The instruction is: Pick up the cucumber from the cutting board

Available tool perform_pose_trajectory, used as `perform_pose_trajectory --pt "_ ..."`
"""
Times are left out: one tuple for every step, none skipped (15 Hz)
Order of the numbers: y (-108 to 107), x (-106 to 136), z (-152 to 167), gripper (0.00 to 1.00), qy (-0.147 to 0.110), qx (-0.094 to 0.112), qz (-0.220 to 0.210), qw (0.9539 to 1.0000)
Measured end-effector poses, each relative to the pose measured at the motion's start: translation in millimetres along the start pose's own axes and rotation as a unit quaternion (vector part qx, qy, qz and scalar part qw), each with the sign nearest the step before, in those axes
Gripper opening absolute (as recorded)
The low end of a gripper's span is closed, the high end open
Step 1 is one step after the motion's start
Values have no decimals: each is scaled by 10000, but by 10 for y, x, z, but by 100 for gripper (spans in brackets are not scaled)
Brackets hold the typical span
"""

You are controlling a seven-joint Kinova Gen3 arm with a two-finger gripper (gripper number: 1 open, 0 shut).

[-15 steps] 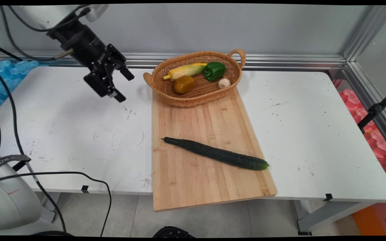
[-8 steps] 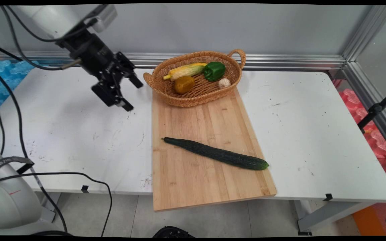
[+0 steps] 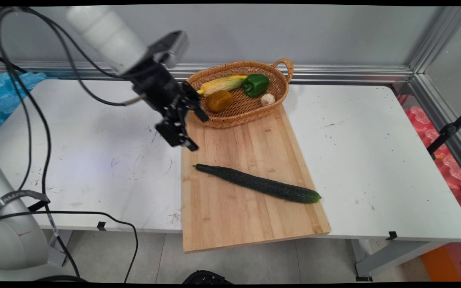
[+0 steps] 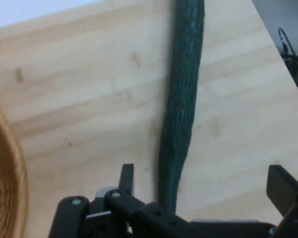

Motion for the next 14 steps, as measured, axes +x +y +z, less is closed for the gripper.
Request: perform_pose_trajectory --pt "-5 40 68 100 -1 -9 30 10000" --pt "-13 98 169 100 -8 -19 72 10000" --pt "-21 160 286 100 -23 -32 113 9999" --pt "-30 218 406 100 -44 -42 153 9999" --pt "-36 265 505 100 -64 -51 186 9998" --pt "-39 295 572 100 -79 -61 212 9997" --pt "-42 338 669 100 -100 -75 245 9996" --pt "-42 382 780 100 -131 -96 284 9995" --pt "-41 421 890 100 -164 -119 317 9993" --pt "-43 456 994 100 -197 -134 344 9991" --pt "-46 483 1078 100 -228 -144 363 9990" --pt "-50 508 1176 100 -266 -154 382 9988" --pt "-53 529 1269 100 -304 -166 397 9986" --pt "-56 544 1342 100 -336 -176 405 9985"
